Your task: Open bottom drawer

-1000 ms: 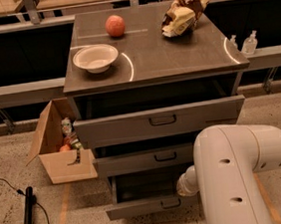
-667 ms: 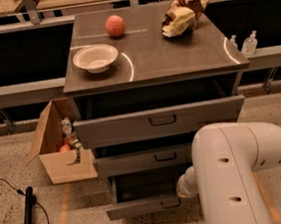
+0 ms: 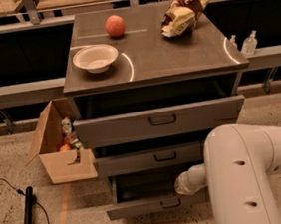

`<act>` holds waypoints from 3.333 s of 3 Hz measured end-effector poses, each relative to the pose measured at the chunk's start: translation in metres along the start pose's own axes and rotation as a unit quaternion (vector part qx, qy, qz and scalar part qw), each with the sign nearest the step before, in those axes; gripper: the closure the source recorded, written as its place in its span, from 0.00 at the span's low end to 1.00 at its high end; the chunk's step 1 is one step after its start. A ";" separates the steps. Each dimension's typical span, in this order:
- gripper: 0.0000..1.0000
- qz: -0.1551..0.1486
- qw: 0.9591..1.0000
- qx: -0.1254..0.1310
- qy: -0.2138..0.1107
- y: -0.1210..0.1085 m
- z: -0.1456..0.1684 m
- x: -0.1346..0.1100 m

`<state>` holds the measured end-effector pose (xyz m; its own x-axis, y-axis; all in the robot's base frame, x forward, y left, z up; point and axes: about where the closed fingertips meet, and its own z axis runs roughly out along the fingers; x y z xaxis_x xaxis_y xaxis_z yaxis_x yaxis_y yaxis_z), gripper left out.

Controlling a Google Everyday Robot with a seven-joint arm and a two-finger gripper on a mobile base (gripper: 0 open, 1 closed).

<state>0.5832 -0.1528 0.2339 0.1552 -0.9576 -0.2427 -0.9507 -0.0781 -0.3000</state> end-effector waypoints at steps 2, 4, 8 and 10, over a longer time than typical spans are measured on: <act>1.00 0.026 0.999 0.013 -0.016 -0.022 0.008 0.009; 1.00 0.035 0.999 -0.001 -0.018 -0.038 0.042 0.015; 1.00 0.048 0.995 -0.082 -0.012 0.005 0.097 0.030; 1.00 0.048 0.986 -0.153 -0.033 0.071 0.081 0.022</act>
Offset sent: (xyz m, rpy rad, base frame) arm 0.0499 -0.0110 -0.0088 0.0624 -0.0098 -0.0660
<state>0.5406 -0.1575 0.1327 0.0678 -0.9456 -0.3183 -0.9968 -0.0775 0.0181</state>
